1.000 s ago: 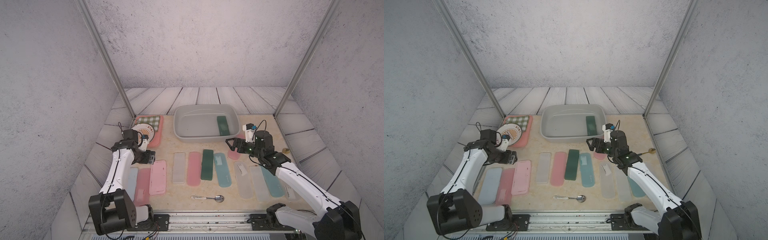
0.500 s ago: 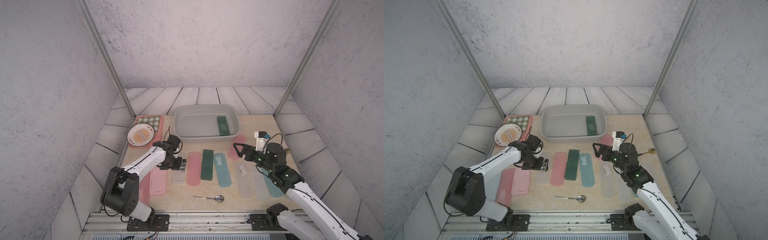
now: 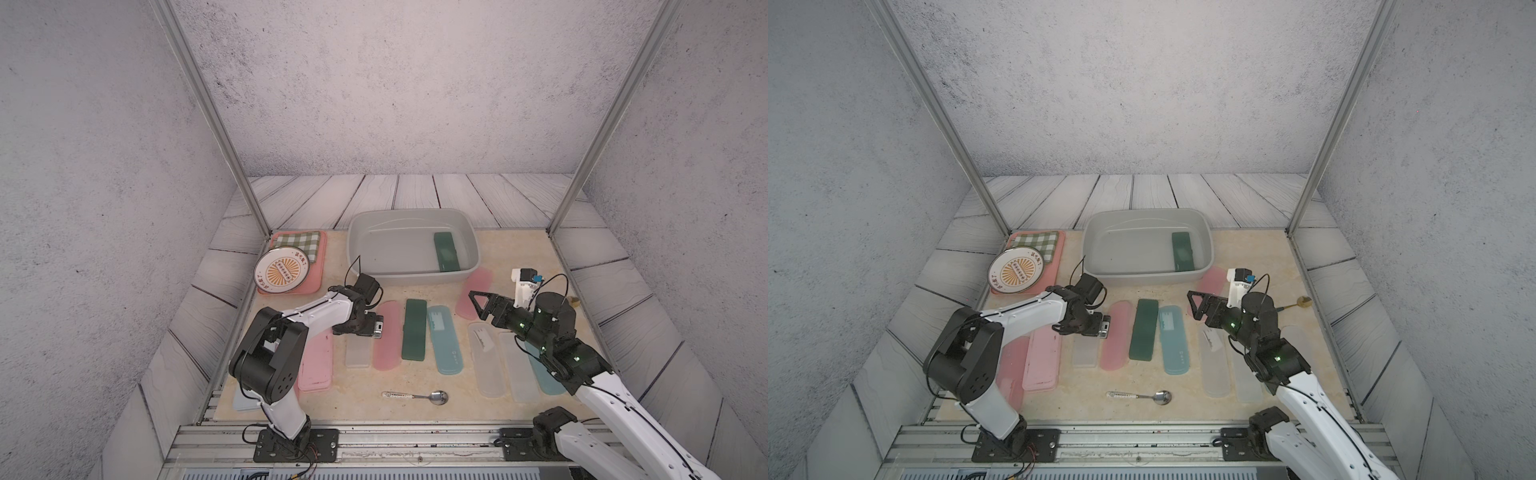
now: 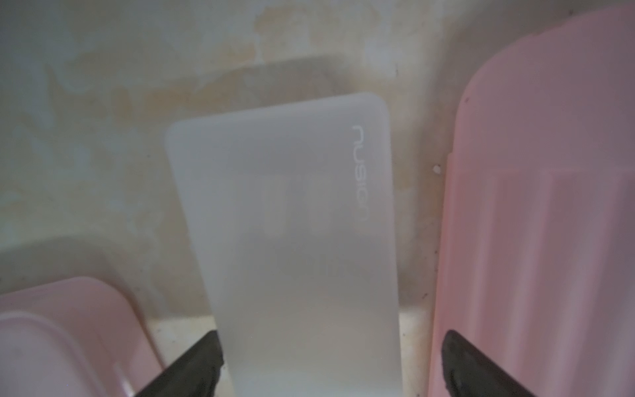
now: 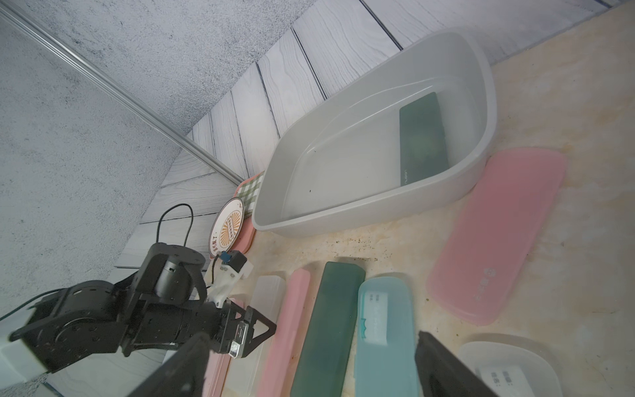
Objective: Put the pencil case into the storage box
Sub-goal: Pick up the pencil case from the center of the board.
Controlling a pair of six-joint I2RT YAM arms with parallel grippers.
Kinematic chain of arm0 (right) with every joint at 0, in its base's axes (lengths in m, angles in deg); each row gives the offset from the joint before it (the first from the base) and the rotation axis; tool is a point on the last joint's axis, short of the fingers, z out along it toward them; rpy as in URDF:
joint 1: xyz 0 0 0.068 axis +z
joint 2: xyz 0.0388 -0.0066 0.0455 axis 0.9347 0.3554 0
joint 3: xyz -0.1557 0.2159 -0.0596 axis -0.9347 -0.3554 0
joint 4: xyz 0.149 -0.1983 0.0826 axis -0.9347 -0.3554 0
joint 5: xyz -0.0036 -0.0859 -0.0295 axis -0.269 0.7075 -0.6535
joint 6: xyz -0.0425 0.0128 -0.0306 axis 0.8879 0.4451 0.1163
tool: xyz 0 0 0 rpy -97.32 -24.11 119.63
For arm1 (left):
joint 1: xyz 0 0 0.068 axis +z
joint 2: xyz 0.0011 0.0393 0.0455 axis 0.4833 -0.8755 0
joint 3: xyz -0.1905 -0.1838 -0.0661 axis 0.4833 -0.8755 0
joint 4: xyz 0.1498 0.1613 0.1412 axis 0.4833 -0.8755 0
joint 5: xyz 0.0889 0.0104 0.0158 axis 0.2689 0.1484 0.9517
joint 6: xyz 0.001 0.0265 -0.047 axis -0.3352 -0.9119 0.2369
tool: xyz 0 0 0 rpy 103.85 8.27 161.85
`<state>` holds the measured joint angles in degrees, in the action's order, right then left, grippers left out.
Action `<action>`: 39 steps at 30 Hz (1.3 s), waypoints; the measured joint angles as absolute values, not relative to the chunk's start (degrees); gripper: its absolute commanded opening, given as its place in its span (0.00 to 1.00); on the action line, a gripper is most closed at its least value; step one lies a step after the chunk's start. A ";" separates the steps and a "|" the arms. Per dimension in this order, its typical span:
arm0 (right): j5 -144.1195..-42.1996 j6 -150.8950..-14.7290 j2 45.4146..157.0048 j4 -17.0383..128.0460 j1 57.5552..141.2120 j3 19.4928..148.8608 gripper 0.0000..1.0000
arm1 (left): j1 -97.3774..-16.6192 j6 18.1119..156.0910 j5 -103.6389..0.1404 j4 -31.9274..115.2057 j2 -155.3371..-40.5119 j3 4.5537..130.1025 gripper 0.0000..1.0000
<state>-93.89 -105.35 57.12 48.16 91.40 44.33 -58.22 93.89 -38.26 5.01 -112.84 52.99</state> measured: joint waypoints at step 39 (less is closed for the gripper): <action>-90.83 -106.33 50.28 47.44 91.40 42.30 0.95 | -57.89 93.45 -32.14 -4.21 -98.02 63.06 0.67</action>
<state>-90.83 -106.33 50.28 47.44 91.40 42.30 -57.89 93.45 -32.14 -4.21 -98.02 63.06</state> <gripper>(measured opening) 0.947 0.727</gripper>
